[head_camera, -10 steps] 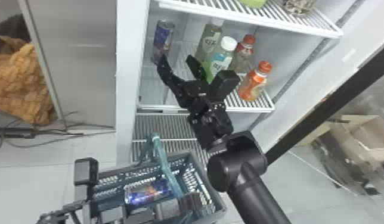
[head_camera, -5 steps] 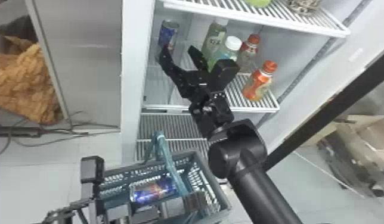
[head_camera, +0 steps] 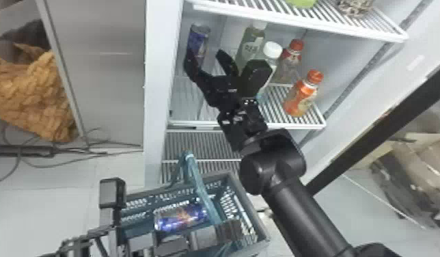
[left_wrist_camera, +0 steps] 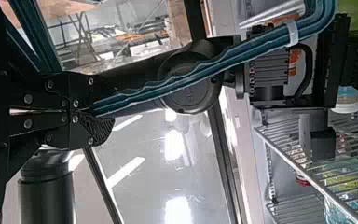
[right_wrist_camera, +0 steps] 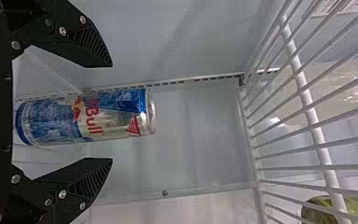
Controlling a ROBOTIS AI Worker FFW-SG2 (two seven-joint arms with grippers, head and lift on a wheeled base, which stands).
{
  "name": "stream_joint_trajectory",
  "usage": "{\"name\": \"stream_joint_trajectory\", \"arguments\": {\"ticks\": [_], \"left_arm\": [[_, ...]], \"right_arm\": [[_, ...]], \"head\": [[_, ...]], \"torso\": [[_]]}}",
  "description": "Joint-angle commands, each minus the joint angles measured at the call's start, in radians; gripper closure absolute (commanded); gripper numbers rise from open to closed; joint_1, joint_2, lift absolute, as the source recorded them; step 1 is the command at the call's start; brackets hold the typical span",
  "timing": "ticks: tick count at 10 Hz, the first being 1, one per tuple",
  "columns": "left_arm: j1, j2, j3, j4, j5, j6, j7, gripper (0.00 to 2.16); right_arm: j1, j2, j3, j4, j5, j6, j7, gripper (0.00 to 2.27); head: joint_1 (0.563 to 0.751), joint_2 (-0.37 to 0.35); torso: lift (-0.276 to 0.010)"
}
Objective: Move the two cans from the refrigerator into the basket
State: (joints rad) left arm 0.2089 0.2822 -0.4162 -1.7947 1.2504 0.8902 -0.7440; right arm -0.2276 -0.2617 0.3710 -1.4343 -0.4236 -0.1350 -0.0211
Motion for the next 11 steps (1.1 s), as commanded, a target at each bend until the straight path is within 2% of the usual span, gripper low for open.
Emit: {"name": "stream_joint_trajectory", "arguments": {"ticks": [1,8,9,11], "left_arm": [[0.0,0.0,-0.001,-0.001,0.0,-0.002,0.0,1.19],[-0.013,-0.003,-0.009,0.004,-0.002,-0.004,0.005,1.19],[-0.013,-0.003,-0.011,0.004,0.0,-0.007,0.006,1.19],[-0.02,-0.003,-0.015,0.007,0.0,-0.009,0.006,1.19]], "right_arm": [[-0.018,-0.001,0.008,0.012,-0.001,0.015,-0.008,0.32],[-0.114,-0.002,0.068,0.105,-0.003,0.039,-0.031,0.4],[-0.138,-0.001,0.084,0.125,-0.003,0.049,-0.036,0.44],[-0.173,-0.001,0.112,0.152,-0.031,0.071,-0.043,0.7]], "head": [[0.695,-0.289],[0.695,-0.276],[0.695,-0.273],[0.695,-0.264]], "torso": [[-0.276],[-0.276],[-0.276],[-0.276]]}}
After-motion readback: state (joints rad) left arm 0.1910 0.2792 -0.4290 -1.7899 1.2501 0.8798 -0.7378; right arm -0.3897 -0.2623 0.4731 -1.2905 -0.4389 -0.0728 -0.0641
